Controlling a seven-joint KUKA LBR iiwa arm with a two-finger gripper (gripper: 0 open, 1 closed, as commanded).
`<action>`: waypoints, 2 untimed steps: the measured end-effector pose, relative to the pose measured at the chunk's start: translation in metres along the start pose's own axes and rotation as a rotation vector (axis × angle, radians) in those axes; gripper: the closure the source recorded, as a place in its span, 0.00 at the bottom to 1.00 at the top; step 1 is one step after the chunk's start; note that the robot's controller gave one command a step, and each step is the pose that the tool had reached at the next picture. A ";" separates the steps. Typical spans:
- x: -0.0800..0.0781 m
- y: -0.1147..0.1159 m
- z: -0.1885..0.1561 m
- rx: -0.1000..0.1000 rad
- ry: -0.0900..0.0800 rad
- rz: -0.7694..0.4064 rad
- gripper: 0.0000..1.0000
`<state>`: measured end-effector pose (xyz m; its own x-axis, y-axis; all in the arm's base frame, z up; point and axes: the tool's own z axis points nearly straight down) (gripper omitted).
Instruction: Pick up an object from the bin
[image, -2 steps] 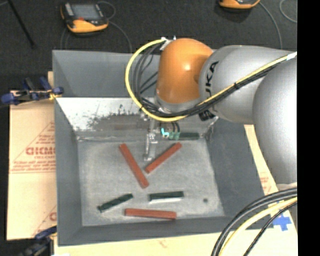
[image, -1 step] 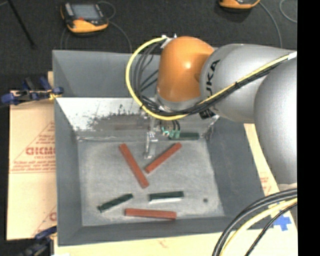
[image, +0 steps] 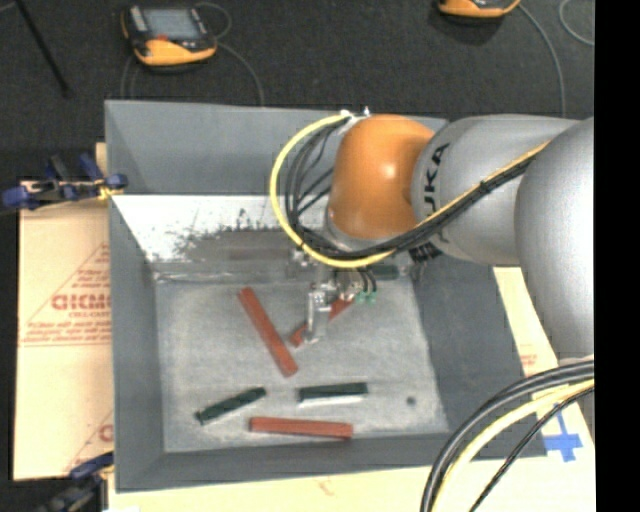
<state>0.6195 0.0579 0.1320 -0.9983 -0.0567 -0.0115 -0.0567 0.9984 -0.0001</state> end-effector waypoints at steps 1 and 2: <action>0.008 -0.010 0.015 0.001 0.005 -0.013 0.00; 0.010 0.001 0.013 0.000 0.017 -0.005 0.00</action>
Offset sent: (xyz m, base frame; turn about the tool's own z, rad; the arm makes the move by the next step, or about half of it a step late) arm -0.0136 0.0265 0.0332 0.0070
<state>0.6101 0.0582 0.1192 -0.9981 -0.0612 0.0057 -0.0612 0.9981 -0.0003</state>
